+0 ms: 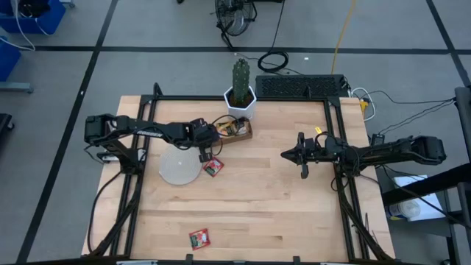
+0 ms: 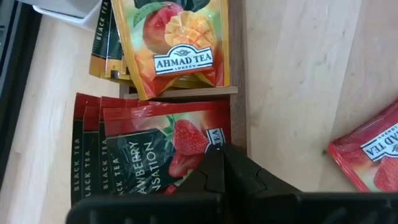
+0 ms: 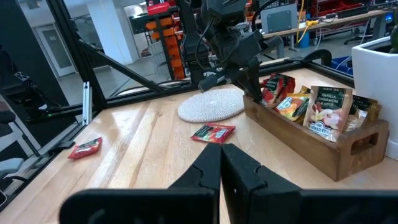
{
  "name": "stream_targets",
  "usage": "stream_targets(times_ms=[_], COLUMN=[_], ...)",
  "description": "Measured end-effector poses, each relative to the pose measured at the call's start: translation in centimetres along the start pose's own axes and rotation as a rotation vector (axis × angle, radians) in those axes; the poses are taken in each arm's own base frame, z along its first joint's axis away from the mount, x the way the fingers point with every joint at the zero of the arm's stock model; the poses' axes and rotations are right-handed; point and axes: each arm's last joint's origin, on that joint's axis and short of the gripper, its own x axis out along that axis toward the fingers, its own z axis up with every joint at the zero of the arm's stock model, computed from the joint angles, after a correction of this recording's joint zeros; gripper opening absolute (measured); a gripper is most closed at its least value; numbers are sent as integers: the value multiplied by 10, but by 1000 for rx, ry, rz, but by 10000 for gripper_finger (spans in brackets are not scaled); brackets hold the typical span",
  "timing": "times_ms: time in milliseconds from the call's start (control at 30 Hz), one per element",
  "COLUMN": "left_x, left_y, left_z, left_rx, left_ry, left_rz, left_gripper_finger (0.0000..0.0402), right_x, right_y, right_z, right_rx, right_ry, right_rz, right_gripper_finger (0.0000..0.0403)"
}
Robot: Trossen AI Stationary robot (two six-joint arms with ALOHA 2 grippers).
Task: Pick & Place Tea
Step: Put the red tea bag into the left section of the wooden organizer
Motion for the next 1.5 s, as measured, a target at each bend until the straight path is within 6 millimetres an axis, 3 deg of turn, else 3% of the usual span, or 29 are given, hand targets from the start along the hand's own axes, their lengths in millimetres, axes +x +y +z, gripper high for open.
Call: stream_targets(times_ms=[300, 667, 933, 1233, 1500], left_x=[-16, -16, -9, 11, 7], left_y=[3, 5, 7, 4, -8], left_z=[4, 5, -4, -14, -13], left_rx=[11, 14, -23, -40, 39], left_ry=[-34, -39, -9, 62, 75], left_rz=[-5, 21, 19, 32, 186], left_gripper_finger=[0, 0, 0, 0, 0], right_x=[0, 0, 0, 0, 0], right_y=[0, 0, 0, 0, 0], right_z=[0, 0, 0, 0, 1], right_rx=[0, 0, 0, 0, -1], right_ry=[0, 0, 0, 0, -8], right_rz=[0, 0, 0, 0, 1], right_gripper_finger=[0, 0, 0, 0, 0])
